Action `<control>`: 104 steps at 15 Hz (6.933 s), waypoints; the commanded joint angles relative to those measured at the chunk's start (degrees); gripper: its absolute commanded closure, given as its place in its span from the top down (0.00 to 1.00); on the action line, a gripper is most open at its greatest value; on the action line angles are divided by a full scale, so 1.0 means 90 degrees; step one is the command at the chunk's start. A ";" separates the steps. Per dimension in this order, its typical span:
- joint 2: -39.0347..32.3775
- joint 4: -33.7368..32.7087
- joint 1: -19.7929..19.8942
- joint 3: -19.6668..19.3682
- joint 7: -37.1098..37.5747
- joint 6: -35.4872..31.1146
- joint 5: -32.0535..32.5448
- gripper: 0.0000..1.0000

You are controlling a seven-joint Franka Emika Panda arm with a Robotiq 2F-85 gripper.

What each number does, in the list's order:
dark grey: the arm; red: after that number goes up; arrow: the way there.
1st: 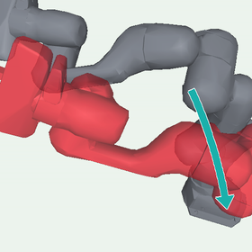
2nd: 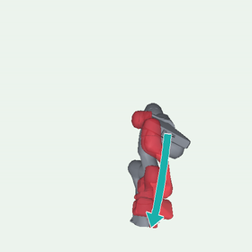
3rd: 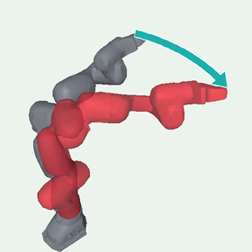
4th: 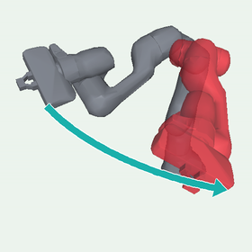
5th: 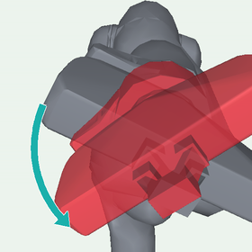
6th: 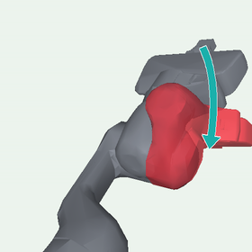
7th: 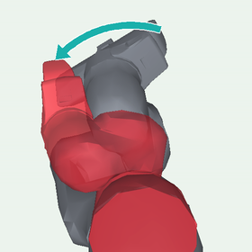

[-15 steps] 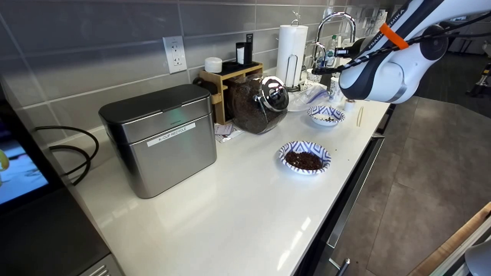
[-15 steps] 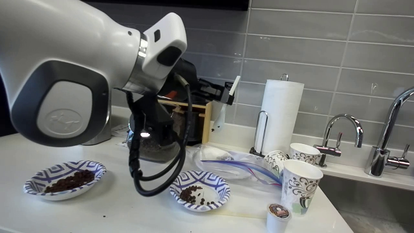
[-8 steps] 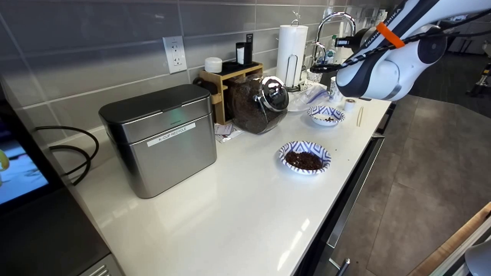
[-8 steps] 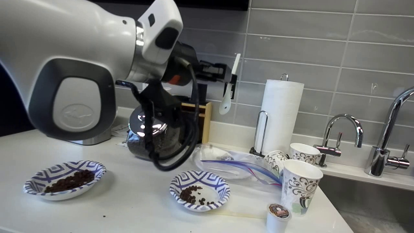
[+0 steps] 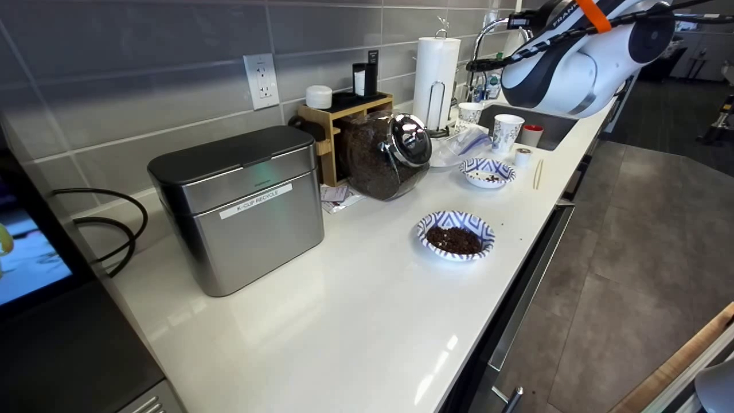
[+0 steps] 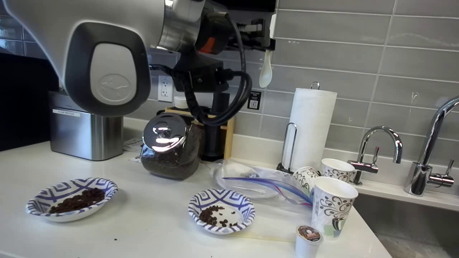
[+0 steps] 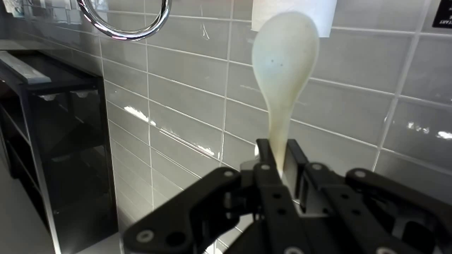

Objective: Place some contents from the bowl on the left onto the white spoon the use the spoon to place the contents into the bowl on the right.

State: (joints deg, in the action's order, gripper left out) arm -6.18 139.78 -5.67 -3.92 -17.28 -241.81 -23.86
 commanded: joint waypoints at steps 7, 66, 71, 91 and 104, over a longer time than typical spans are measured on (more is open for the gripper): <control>0.0220 0.0978 0.0313 0.0222 0.0845 0.1074 0.0647 0.03; -0.0728 0.0771 0.3862 0.1826 0.7107 0.5072 1.1182 1.00; -0.0747 0.0737 0.4214 0.2131 0.7558 0.5034 1.1735 1.00; 0.0084 0.0634 0.4247 0.1710 0.9944 0.5015 1.4160 1.00; 0.0407 0.0398 0.4260 0.1590 1.0580 0.4767 1.4857 1.00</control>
